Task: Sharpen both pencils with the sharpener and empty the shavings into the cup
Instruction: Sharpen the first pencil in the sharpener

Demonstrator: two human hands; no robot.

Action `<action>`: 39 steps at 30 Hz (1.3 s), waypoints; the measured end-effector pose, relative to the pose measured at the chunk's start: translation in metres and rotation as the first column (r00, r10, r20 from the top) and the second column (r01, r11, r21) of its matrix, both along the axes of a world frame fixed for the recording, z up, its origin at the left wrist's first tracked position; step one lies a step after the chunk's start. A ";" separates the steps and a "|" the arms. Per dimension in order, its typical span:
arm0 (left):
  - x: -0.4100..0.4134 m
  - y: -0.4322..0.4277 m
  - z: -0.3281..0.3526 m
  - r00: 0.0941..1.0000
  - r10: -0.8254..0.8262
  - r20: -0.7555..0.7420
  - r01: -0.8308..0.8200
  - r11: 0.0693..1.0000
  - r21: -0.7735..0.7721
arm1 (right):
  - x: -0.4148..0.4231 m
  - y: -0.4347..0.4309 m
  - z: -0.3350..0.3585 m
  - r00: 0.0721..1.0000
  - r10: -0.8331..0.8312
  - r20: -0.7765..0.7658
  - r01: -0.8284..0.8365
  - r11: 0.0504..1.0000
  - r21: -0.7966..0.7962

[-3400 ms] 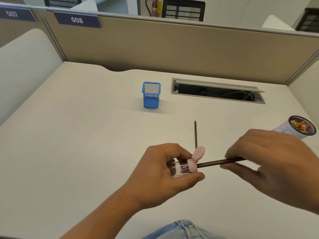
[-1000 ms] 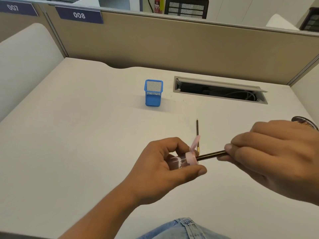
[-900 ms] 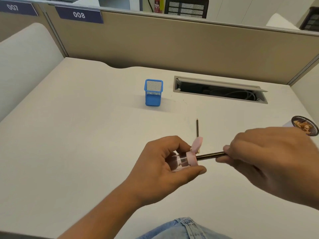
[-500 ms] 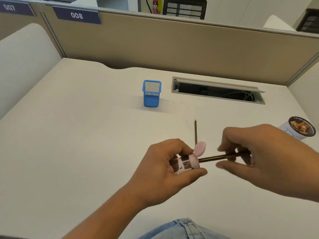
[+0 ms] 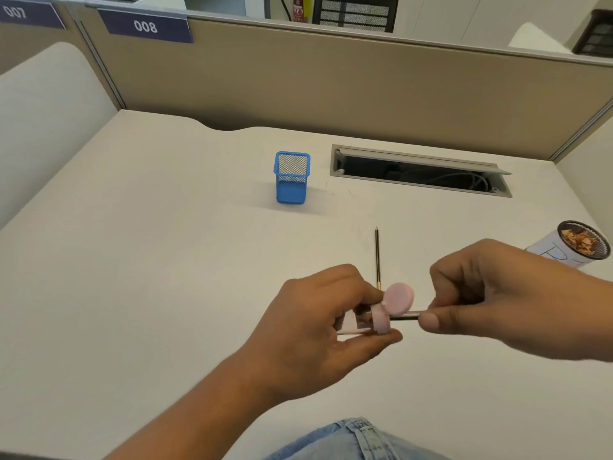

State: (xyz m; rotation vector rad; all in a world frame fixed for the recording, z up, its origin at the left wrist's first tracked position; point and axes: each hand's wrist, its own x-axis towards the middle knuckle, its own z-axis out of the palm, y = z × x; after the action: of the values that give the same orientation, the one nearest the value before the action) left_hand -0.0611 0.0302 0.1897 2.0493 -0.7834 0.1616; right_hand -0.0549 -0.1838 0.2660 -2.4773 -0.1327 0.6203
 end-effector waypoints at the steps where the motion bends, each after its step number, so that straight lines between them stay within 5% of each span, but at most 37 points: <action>1: 0.000 -0.001 0.000 1.000 0.000 -0.023 0.000 1.000 -0.022 | -0.001 0.000 0.000 0.999 0.020 0.027 -0.019 0.999 -0.031; 4: -0.001 -0.003 0.000 0.991 0.044 -0.130 -0.057 0.993 -0.103 | -0.005 -0.001 0.004 0.944 0.197 0.267 -0.150 0.971 -0.185; 7: -0.004 -0.003 0.004 0.943 0.056 -0.329 -0.120 0.977 -0.176 | -0.003 -0.012 -0.002 0.583 0.560 0.588 -0.323 0.824 -0.465; 9: -0.005 -0.003 0.006 0.870 -0.023 -0.493 -0.131 0.952 -0.275 | -0.003 -0.016 -0.006 0.339 0.671 0.659 -0.316 0.742 -0.592; 13: -0.003 -0.002 0.006 0.722 -0.195 -0.664 -0.130 0.904 -0.407 | -0.003 -0.014 -0.005 0.121 0.698 0.706 -0.252 0.709 -0.659; 15: -0.003 -0.002 0.005 0.742 -0.164 -0.650 -0.135 0.913 -0.384 | -0.005 -0.014 -0.009 0.186 0.709 0.680 -0.284 0.702 -0.654; 18: -0.001 0.002 0.001 0.950 0.017 -0.311 -0.070 0.985 -0.160 | -0.007 -0.007 -0.013 0.633 0.502 0.590 -0.263 0.855 -0.447; 20: 0.002 0.005 -0.003 1.000 -0.004 -0.024 0.004 1.000 0.011 | -0.004 0.001 -0.009 0.959 0.139 0.247 -0.106 0.984 -0.141; 21: 0.003 0.006 -0.006 0.998 -0.041 0.036 0.039 0.997 0.069 | -0.004 0.003 -0.008 0.998 0.009 0.063 -0.008 1.000 -0.019; 23: 0.005 0.005 -0.009 0.997 -0.064 0.046 0.060 0.994 0.093 | -0.002 0.003 -0.008 0.996 -0.011 -0.091 0.013 1.000 0.020; 27: 0.005 0.002 -0.007 0.993 0.002 -0.118 -0.006 0.999 -0.034 | -0.006 0.001 -0.009 0.952 0.190 0.241 -0.150 0.973 -0.174; 29: 0.004 0.000 -0.005 0.962 0.011 -0.272 -0.038 0.995 -0.094 | -0.004 -0.004 -0.010 0.788 0.432 0.439 -0.283 0.887 -0.366; 31: 0.002 -0.002 0.000 0.896 -0.026 -0.443 -0.061 0.981 -0.182 | -0.001 -0.009 -0.009 0.499 0.640 0.585 -0.347 0.766 -0.541; 34: 0.000 -0.003 0.005 0.817 -0.097 -0.569 -0.095 0.950 -0.298 | -0.002 -0.009 -0.009 0.250 0.702 0.667 -0.306 0.711 -0.633; 36: 0.001 -0.002 0.003 0.878 -0.051 -0.476 -0.090 0.959 -0.268 | -0.006 -0.008 -0.010 0.325 0.673 0.664 -0.317 0.739 -0.594; 39: 0.004 0.000 -0.006 0.994 0.028 -0.109 -0.039 0.994 -0.101 | -0.012 0.004 -0.007 0.745 0.407 0.528 -0.241 0.903 -0.355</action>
State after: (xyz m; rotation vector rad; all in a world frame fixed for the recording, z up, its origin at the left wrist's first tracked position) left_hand -0.0572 0.0302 0.1835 1.9573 -0.6613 0.1067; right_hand -0.0665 -0.1794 0.2588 -2.8588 -0.7957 -0.0494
